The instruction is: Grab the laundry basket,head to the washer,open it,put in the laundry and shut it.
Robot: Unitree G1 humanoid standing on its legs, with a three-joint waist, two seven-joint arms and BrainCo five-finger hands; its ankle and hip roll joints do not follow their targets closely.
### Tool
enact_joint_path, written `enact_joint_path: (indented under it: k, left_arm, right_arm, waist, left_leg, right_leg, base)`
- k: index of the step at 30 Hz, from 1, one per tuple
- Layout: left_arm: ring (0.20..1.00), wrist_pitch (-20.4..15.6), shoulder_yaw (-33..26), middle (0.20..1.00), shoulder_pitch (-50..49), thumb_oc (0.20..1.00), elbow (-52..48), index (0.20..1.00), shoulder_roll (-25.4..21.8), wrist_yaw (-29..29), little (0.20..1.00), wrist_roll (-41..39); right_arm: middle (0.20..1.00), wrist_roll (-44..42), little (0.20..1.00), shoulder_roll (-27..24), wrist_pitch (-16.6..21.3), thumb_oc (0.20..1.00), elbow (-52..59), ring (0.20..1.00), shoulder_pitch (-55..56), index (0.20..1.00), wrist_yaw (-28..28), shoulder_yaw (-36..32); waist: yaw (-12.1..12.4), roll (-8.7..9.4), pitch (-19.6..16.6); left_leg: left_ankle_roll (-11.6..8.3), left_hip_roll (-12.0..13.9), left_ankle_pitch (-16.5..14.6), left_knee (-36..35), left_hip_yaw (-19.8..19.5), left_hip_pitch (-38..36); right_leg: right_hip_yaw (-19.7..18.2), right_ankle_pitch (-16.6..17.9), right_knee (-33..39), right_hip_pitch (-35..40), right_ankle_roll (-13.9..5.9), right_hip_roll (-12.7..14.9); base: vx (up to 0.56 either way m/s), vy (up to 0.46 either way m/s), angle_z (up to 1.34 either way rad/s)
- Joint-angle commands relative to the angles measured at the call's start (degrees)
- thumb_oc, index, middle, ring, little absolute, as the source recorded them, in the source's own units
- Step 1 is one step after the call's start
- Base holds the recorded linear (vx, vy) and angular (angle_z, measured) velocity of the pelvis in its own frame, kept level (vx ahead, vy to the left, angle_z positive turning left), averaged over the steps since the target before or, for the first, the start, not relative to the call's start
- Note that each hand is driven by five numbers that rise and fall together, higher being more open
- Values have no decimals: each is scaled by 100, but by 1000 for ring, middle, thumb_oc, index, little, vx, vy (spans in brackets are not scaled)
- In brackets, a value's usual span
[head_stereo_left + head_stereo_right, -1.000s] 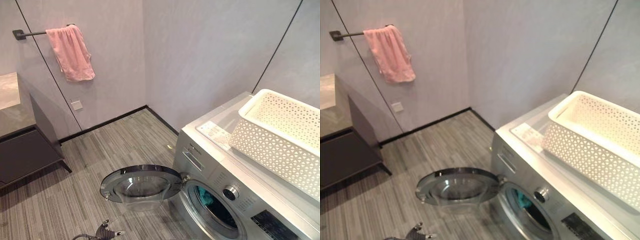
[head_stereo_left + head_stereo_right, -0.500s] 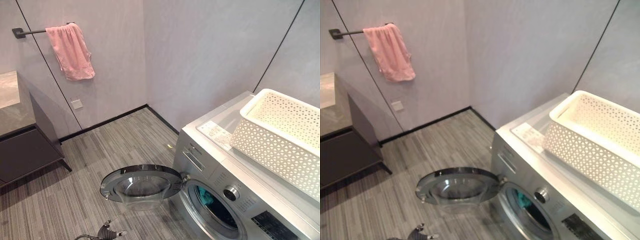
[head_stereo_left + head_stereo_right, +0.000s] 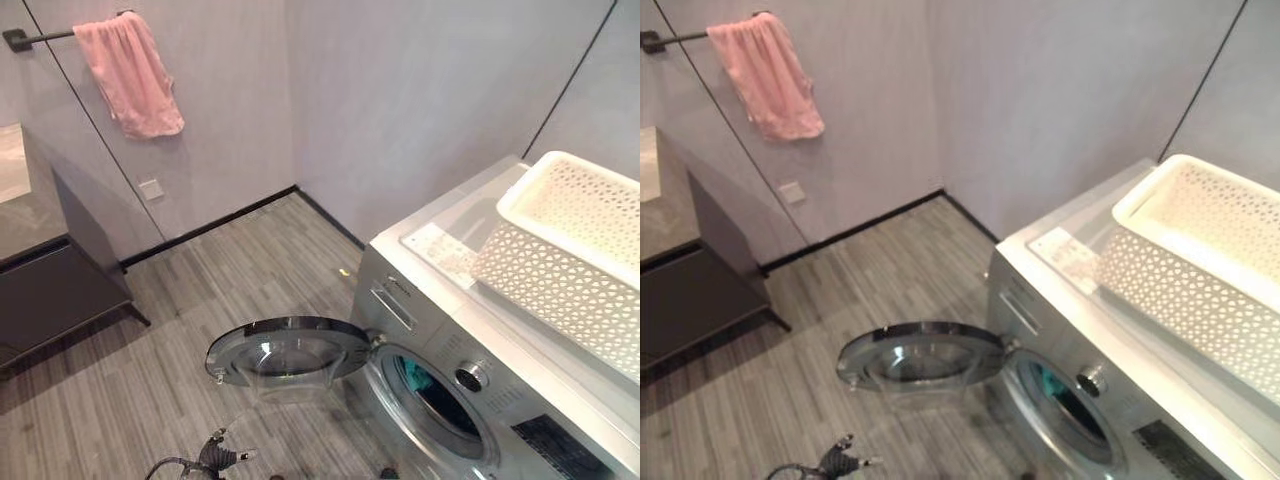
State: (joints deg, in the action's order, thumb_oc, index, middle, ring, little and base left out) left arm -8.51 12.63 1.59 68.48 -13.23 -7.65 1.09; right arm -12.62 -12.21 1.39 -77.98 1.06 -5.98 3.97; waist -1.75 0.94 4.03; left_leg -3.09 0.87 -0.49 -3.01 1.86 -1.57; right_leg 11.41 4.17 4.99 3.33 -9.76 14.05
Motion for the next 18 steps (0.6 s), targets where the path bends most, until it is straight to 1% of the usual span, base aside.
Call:
enact_joint_path:
  k: [1,2,3,4,5,6,7,8,11,13,18]
  left_arm:
    - [1000,-100,72,1000,332,1000,-31,1000,-174,58,1000,81]
    - [1000,-99,73,1000,333,1000,-32,1000,-174,58,1000,81]
    - [1000,-100,95,1000,371,1000,-77,1000,-168,51,1000,85]
    - [1000,-102,116,1000,374,1000,-90,1000,-179,32,1000,126]
    - [1000,-102,116,1000,374,1000,-90,1000,-180,32,1000,127]
    - [1000,-94,92,1000,345,1000,-24,1000,-181,44,1000,149]
    - [1000,-95,92,1000,345,1000,-23,1000,-181,44,1000,149]
    - [1000,-81,81,1000,338,1000,41,1000,-205,36,1000,172]
    - [1000,-74,71,1000,338,1000,95,1000,-207,44,1000,175]
    - [1000,-67,42,1000,301,1000,90,1000,-215,47,1000,144]
    - [1000,-58,56,1000,257,1000,181,1000,-209,43,1000,240]
  right_arm:
    - [1000,41,1000,-237,-52,1000,-448,1000,-397,1000,16,-231]
    - [1000,42,1000,-237,-52,1000,-449,1000,-398,1000,16,-232]
    - [1000,35,1000,-268,-55,1000,-456,1000,-441,1000,-14,-268]
    - [1000,30,1000,-238,-60,1000,-408,1000,-454,1000,6,-257]
    - [1000,30,1000,-238,-61,1000,-407,1000,-453,1000,6,-257]
    - [1000,8,1000,-230,-65,1000,-371,1000,-429,1000,35,-270]
    - [1000,8,1000,-230,-66,1000,-369,1000,-428,1000,35,-271]
    - [1000,1,1000,-211,-66,1000,-344,1000,-425,1000,43,-266]
    - [1000,-1,1000,-191,-72,1000,-343,1000,-422,1000,30,-259]
    - [1000,9,1000,-191,-83,1000,-289,1000,-424,1000,26,-265]
    - [1000,7,1000,-135,-74,1000,-269,1000,-415,1000,27,-229]
  waist:
    - [285,211,24]
    - [284,211,21]
    - [292,215,37]
    - [285,228,48]
    - [289,230,45]
    - [282,245,24]
    - [286,246,24]
    - [279,278,25]
    - [273,315,38]
    - [283,342,27]
    - [275,384,18]
  left_leg:
    - [140,29,-1029,1390,58,469]
    - [141,28,-1032,1399,57,479]
    - [186,-21,-1068,1435,53,537]
    - [276,-115,-1107,1463,90,577]
    - [277,-116,-1107,1465,94,580]
    - [357,-208,-1146,1442,139,542]
    - [358,-209,-1147,1442,143,542]
    - [401,-281,-1178,1483,130,548]
    - [427,-321,-1245,1641,110,600]
    - [463,-346,-1349,1808,98,648]
    - [553,-390,-1401,1760,197,533]
  right_leg:
    - [-258,669,1,-831,-521,680]
    - [-257,670,1,-835,-522,682]
    - [-255,700,1,-896,-524,721]
    - [-292,754,1,-1000,-524,767]
    - [-297,755,1,-1006,-524,768]
    - [-330,796,1,-1076,-524,830]
    - [-335,797,1,-1078,-524,831]
    - [-324,833,1,-1070,-524,887]
    - [-277,865,1,-1018,-524,950]
    - [-191,944,1,-969,-524,994]
    - [-274,990,1,-1057,-524,970]
  base:
    - [-110,104,14]
    - [-68,81,20]
    - [-99,154,24]
    - [-99,154,20]
    - [-82,217,16]
    - [-21,109,4]
    - [-36,165,2]
    - [-16,57,2]
    - [-14,67,4]
    - [-3,61,8]
    - [4,51,-2]
